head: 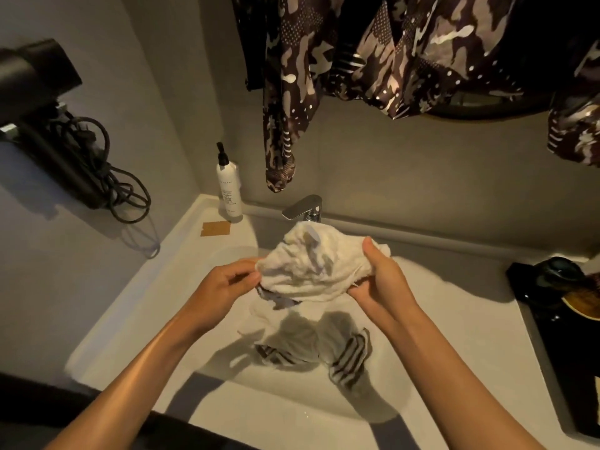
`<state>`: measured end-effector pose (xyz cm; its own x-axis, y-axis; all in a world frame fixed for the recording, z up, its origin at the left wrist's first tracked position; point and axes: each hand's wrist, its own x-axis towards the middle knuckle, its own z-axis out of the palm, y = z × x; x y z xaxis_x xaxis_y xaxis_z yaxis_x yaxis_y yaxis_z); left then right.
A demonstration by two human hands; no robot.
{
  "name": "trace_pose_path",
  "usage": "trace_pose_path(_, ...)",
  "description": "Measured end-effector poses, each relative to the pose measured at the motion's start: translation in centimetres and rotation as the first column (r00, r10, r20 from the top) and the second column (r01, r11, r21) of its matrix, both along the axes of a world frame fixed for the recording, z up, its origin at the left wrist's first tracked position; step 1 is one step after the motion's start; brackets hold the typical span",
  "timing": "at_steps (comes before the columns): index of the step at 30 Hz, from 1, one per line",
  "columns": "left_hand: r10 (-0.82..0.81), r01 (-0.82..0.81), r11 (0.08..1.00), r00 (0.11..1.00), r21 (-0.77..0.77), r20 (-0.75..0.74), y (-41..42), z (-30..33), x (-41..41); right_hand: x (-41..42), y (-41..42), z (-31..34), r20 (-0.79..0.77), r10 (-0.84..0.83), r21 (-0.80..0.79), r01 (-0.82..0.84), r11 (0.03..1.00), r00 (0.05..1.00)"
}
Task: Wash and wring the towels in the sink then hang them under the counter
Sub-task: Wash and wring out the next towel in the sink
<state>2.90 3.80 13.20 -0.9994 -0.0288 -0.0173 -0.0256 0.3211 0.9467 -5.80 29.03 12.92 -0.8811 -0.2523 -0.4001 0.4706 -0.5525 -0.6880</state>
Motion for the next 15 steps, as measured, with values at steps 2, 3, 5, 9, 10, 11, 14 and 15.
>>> trace_pose_path(2, -0.085, 0.086, 0.996, 0.988, -0.002, 0.131, -0.4, -0.7, 0.4, -0.4, -0.3, 1.8, -0.118, 0.051, 0.075, -0.043, 0.996, 0.992)
trace_pose_path(3, -0.098, 0.108, 0.993, 0.977, -0.043, 0.189, -0.6, -0.9, 0.5, -0.5, -0.7, 2.9, -0.211, 0.086, 0.177, -0.048, 0.983, 0.974)
trace_pose_path(5, 0.037, -0.03, 0.999, 0.976, -0.038, 0.217, -0.5, -1.1, 0.3, -0.5, -1.7, 4.9, -0.418, 0.212, 0.444, -0.005, 0.896, 0.884)
trace_pose_path(9, 0.185, -0.194, 0.958, 0.981, 0.212, 0.062, 1.5, 1.0, -0.5, -0.4, -3.5, 8.1, -0.658, 0.579, 0.72, 0.179, 0.67, 0.481)
trace_pose_path(10, 0.07, -0.073, 0.987, 0.997, 0.144, 0.028, 2.3, 1.7, -0.9, -0.5, -3.8, 9.1, -0.657, 0.642, 0.746, 0.22, 0.629, 0.395)
trace_pose_path(11, -0.046, 0.045, 0.998, 0.999, 0.047, 0.012, 3.1, 2.4, -1.3, -0.7, -3.9, 9.9, -0.659, 0.671, 0.75, 0.232, 0.619, 0.341)
trace_pose_path(14, -0.23, 0.232, 0.972, 0.972, -0.028, 0.045, 5.2, 4.4, -2.9, -1.3, -3.5, 13.1, -0.686, 0.652, 0.724, 0.21, 0.658, 0.323)
trace_pose_path(15, -0.252, 0.252, 0.968, 0.964, 0.01, 0.079, 5.6, 4.7, -3.3, -1.5, -3.3, 14.2, -0.684, 0.638, 0.72, 0.183, 0.67, 0.354)
